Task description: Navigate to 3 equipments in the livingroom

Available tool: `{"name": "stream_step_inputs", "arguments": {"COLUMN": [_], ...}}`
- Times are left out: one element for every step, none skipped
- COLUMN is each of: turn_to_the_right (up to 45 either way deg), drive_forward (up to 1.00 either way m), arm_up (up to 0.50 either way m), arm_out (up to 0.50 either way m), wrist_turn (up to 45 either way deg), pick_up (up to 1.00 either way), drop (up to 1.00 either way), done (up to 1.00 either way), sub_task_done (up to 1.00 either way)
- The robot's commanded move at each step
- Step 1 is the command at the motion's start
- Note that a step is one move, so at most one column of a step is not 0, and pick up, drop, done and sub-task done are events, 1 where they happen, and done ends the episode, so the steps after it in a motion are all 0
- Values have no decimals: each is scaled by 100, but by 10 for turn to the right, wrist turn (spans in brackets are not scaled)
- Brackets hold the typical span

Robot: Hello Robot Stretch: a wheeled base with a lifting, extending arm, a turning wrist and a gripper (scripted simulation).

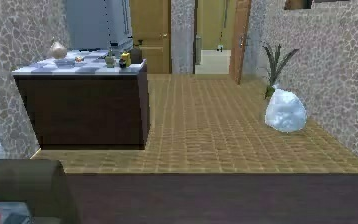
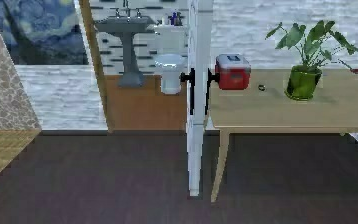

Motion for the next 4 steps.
{"name": "stream_step_inputs", "arguments": {"turn_to_the_right": [-450,-450,0,390], "drive_forward": [0,0,15,0], "arm_up": [0,0,0,0], "arm_out": [0,0,0,0], "wrist_turn": [0,0,0,0], "pick_up": [0,0,0,0], "drop": [0,0,0,0], "done": [0,0,0,0], "sub_task_done": [0,0,0,0]}}
